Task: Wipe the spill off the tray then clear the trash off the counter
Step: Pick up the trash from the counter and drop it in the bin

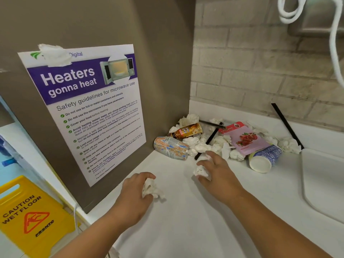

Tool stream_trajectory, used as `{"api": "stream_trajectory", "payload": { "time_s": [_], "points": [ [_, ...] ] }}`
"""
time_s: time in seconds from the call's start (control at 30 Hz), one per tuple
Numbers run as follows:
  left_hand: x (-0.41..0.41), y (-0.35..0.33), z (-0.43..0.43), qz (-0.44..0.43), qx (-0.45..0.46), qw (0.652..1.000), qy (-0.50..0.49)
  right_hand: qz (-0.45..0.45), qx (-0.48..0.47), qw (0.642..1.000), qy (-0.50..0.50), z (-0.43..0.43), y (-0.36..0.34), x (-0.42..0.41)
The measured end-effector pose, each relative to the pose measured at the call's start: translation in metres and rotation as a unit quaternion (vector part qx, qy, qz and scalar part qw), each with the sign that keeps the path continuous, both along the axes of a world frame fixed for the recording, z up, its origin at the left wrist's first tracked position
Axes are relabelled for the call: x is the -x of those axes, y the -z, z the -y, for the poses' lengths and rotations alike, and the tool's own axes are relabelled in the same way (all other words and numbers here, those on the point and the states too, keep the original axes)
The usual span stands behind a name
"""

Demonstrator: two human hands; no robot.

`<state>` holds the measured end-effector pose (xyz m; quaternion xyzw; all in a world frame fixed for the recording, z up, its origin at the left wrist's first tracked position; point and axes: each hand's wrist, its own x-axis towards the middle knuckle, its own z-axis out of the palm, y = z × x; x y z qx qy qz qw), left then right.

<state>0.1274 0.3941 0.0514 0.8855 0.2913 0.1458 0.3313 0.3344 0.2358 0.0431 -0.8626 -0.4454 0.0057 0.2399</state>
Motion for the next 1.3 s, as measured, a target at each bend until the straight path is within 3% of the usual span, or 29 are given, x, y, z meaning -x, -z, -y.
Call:
{"api": "stream_trajectory", "payload": {
  "time_s": [0.07, 0.13, 0.3, 0.5, 0.7, 1.03, 1.3],
  "points": [
    [0.002, 0.000, 0.002, -0.022, -0.036, 0.999, -0.007, -0.026, 0.104, 0.994, 0.003, -0.004, 0.004, -0.003],
    [0.005, -0.001, 0.004, -0.032, -0.078, 0.996, -0.020, -0.050, 0.147, 0.988, 0.004, -0.006, 0.007, -0.004],
    [0.017, 0.004, 0.008, -0.009, -0.087, 0.996, -0.022, -0.041, 0.048, 0.998, 0.030, -0.006, 0.012, -0.008],
    [0.038, 0.009, 0.006, 0.033, -0.045, 0.998, -0.018, -0.125, -0.129, 0.980, 0.085, -0.004, -0.002, 0.011],
    [0.065, -0.001, 0.005, 0.077, 0.016, 0.997, -0.023, -0.302, -0.237, 0.921, 0.066, -0.008, -0.033, 0.068],
    [0.178, -0.013, -0.035, 0.092, 0.169, 0.981, -0.013, -0.440, -0.195, 0.876, -0.029, -0.057, -0.051, 0.210],
    [0.291, 0.034, -0.087, 0.039, 0.254, 0.961, -0.100, -0.492, -0.095, 0.863, -0.064, -0.115, -0.002, 0.318]
  ]
}}
